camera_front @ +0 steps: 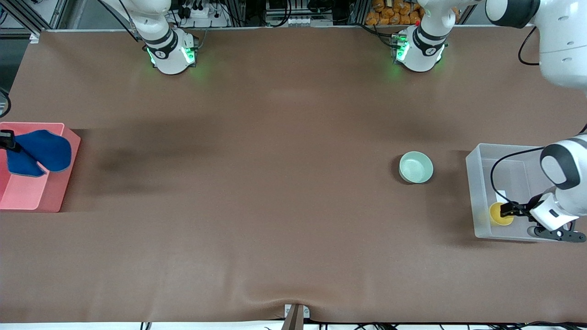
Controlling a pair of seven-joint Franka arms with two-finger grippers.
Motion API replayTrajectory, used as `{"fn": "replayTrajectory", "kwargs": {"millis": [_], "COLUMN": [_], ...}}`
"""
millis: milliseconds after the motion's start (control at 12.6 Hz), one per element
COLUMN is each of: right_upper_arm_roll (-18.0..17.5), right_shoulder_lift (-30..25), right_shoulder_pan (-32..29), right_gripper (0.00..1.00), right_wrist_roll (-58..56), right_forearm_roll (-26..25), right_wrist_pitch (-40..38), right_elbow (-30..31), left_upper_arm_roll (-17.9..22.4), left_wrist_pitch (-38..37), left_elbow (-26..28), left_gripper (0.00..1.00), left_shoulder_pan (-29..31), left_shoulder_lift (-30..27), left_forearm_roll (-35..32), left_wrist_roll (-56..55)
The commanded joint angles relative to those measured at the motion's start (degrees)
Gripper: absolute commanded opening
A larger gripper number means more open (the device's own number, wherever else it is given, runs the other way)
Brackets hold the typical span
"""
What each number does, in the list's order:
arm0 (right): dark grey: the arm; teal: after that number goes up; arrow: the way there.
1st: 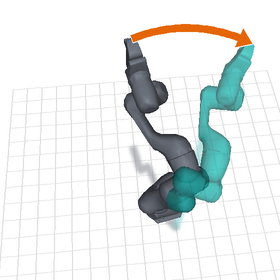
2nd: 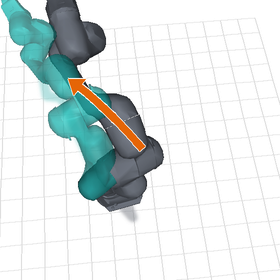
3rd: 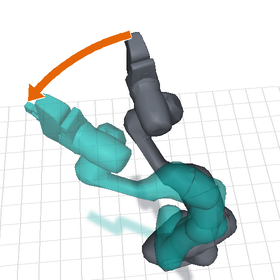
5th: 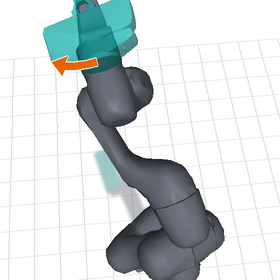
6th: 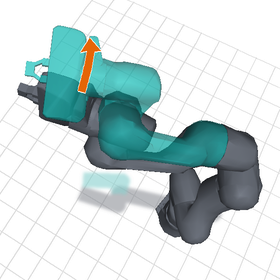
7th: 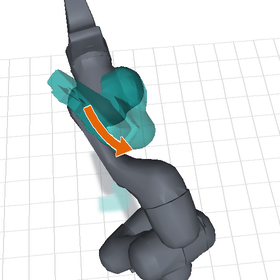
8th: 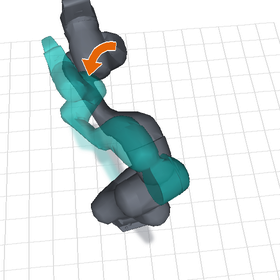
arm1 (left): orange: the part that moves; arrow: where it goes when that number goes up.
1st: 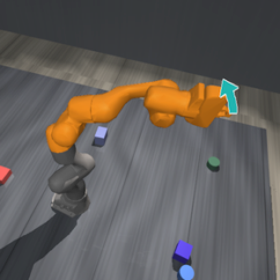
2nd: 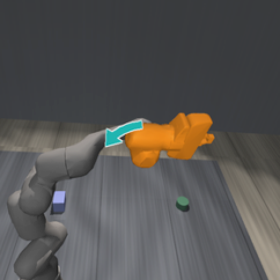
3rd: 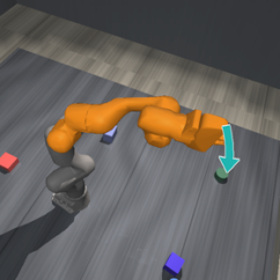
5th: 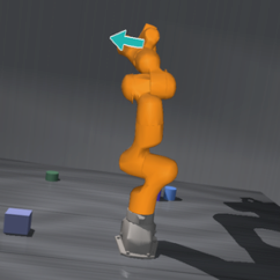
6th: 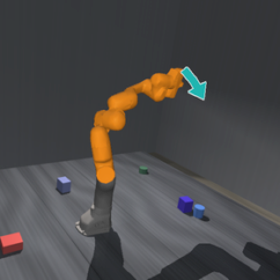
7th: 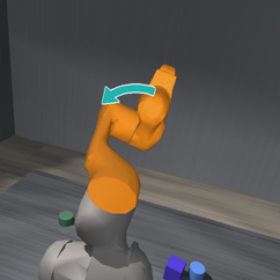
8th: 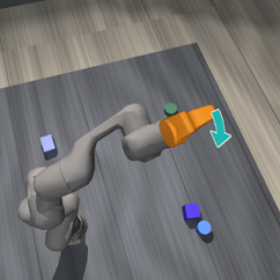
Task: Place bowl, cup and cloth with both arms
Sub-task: 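Carry the cloth to the pink bin while the left gripper lowers the cup, then release the yellow cup and move the left gripper to the green bowl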
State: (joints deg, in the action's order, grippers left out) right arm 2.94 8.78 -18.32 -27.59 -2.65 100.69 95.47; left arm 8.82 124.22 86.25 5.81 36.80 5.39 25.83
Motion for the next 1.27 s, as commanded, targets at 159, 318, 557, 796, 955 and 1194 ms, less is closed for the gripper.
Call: {"fn": "replayTrajectory", "kwargs": {"millis": [159,318,557,796,955,1194], "right_upper_arm_roll": [-1.01,-1.01,-1.1,-1.01,-1.01,-1.01], "right_shoulder_lift": [2.03,3.17,6.07,10.8,15.2,17.33], "right_shoulder_pan": [-3.03,-4.52,-7.43,-9.19,-10.07,-10.95], "right_gripper": [0.0,0.0,0.0,0.0,0.0,0.0], "right_wrist_roll": [-8.87,-17.1,-27.07,-30.59,-34.79,-41.31], "right_forearm_roll": [-0.34,-0.52,-0.08,-0.78,-0.78,-0.78], "right_wrist_pitch": [-1.28,-1.02,-0.67,-0.49,0.03,5.38], "right_elbow": [-3.28,-3.36,-3.45,-5.11,-9.76,-11.19], "left_upper_arm_roll": [0.32,-0.03,-4.51,-8.46,-11.45,-11.99], "left_wrist_pitch": [-13.54,-18.64,-21.3,-18.86,-12.46,0.9], "left_elbow": [0.67,0.93,2.77,7.68,15.3,28.93], "left_gripper": [1.0,1.0,1.0,1.0,1.0,1.0], "left_shoulder_pan": [-2.55,-5.1,-5.29,-5.55,-5.46,-5.46], "left_shoulder_lift": [-9.54,-12.7,-15.35,-15.7,-18.59,-22.9], "left_forearm_roll": [-0.73,-0.82,-0.73,-0.9,-4.23,-5.12], "left_wrist_roll": [-1.99,-9.35,-21.41,-23.79,-28.18,-28.9]}}
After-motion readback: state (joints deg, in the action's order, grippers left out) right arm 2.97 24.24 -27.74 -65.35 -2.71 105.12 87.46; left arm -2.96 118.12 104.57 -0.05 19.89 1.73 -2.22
